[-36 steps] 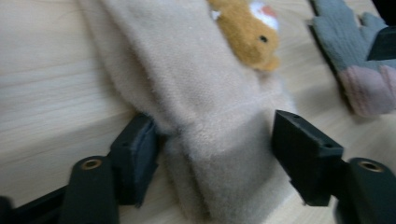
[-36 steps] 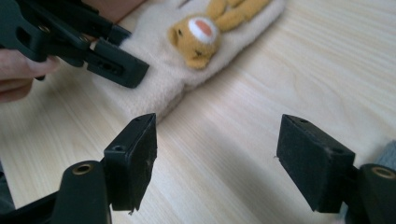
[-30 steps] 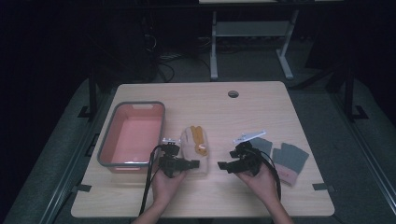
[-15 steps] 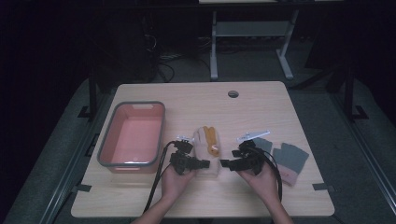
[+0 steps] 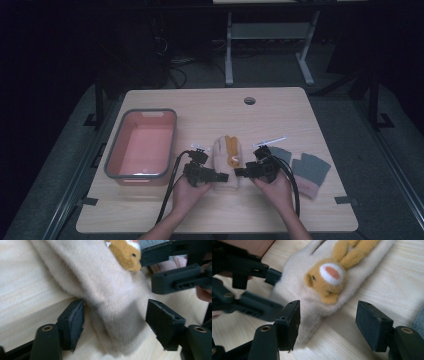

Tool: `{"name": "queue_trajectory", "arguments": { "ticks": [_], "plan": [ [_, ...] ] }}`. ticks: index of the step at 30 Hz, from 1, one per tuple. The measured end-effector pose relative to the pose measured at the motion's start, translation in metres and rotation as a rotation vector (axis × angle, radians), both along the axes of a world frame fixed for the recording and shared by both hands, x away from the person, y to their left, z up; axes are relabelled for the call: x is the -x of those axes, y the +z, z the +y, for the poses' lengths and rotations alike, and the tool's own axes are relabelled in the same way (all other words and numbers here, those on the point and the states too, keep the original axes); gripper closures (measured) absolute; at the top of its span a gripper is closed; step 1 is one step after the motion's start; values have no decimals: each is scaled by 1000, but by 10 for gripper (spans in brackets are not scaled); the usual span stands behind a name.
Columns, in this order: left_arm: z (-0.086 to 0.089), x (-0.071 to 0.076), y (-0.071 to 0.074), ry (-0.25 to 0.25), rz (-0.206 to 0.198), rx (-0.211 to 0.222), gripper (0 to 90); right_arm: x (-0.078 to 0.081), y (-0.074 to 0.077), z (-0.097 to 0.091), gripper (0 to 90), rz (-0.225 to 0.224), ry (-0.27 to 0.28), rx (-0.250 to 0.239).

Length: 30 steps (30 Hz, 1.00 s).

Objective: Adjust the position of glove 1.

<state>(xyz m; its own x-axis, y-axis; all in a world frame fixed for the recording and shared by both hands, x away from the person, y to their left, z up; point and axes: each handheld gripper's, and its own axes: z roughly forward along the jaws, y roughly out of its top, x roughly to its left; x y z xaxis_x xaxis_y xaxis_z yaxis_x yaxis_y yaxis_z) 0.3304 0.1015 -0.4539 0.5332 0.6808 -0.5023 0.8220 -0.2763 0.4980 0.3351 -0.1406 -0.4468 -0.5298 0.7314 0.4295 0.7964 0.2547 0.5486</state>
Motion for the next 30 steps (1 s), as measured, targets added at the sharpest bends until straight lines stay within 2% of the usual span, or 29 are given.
{"name": "queue_trajectory", "arguments": {
  "ticks": [3, 8, 10, 12, 13, 18, 20, 27, 28, 30],
  "plan": [
    [4, 2, -1, 4, 15, 9, 299, -3, -1, 0, 362, 17, -7, -21],
    [6, 3, -5, 6, 27, 7, 387, -9, -5, 4, 362, 53, -8, -39],
    [7, 3, -5, 2, 23, 2, 412, -11, -5, 9, 365, 72, -15, -20],
    [7, 3, -5, -10, 32, 3, 433, -13, -5, 10, 370, 72, -14, -20],
    [7, 2, -6, -14, 34, 6, 471, -15, -6, 14, 370, 83, -11, -14],
    [9, 0, -7, -20, 44, 17, 509, -17, -10, 18, 352, 107, -27, 9],
    [10, -1, -8, -20, 50, 24, 523, -17, -12, 17, 363, 118, -48, -18],
    [9, -2, -8, -14, 53, 23, 540, -17, -12, 24, 465, 125, -54, -16],
    [9, -3, -9, -11, 64, 32, 550, -17, -14, 24, 508, 132, -52, -31],
    [9, -4, -9, -11, 70, 37, 556, -17, -14, 25, 524, 134, -50, -41]
  ]
}}
